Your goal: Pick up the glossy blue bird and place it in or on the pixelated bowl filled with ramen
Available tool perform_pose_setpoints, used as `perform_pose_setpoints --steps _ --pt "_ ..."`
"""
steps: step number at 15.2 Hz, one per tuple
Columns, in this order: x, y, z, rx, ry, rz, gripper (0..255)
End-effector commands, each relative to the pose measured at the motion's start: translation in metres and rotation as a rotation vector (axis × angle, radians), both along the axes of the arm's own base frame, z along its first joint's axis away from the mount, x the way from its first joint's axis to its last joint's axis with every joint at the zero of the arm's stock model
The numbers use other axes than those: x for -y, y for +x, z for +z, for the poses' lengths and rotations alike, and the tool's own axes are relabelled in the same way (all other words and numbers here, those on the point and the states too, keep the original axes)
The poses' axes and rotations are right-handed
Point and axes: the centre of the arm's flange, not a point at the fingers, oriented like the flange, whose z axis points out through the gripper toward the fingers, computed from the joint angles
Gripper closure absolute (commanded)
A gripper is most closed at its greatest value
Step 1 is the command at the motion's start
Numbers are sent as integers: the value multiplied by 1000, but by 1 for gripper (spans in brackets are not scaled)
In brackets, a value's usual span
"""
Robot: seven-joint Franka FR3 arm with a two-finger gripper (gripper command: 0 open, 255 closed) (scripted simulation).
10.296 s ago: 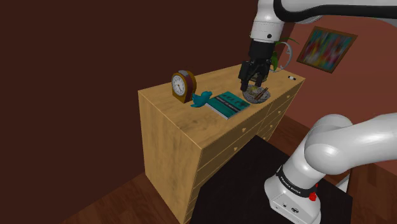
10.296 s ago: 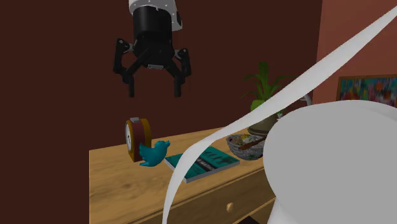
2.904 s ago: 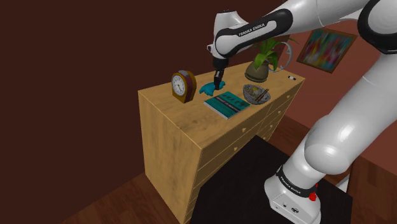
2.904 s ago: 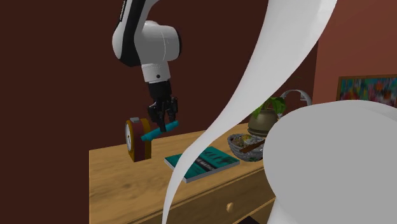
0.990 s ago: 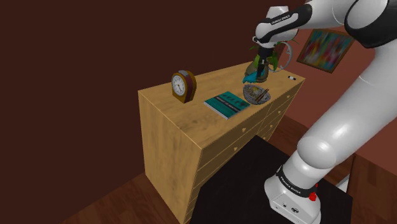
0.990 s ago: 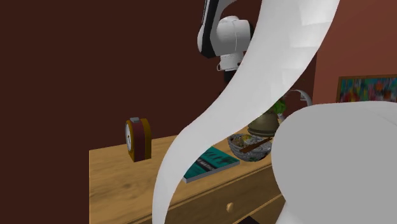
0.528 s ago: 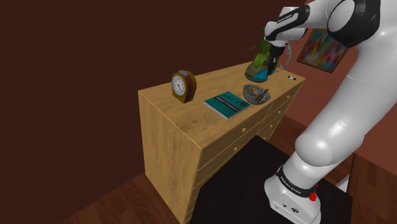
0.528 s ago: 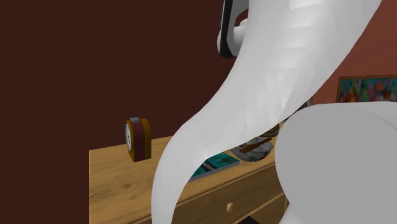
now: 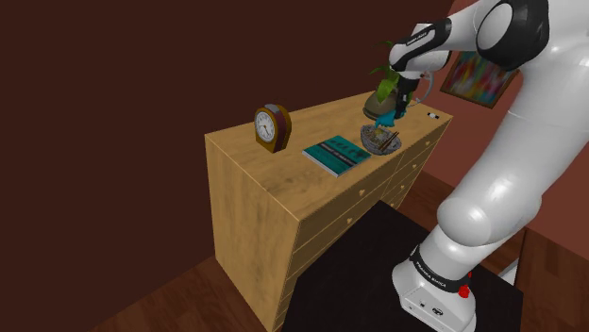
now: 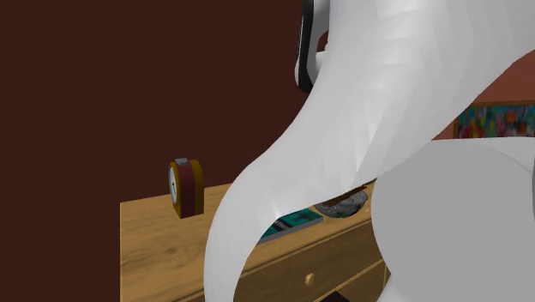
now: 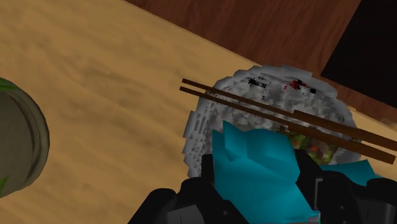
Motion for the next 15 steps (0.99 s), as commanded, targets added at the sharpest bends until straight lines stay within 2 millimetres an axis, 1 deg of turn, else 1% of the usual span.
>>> perform_pose_setpoints --steps 1,9,15 --pt "-1 -1 -11 1 -1 0 255" --pt "-1 -1 -55 1 -1 0 255" --pt "-1 -1 -55 1 -1 0 255"
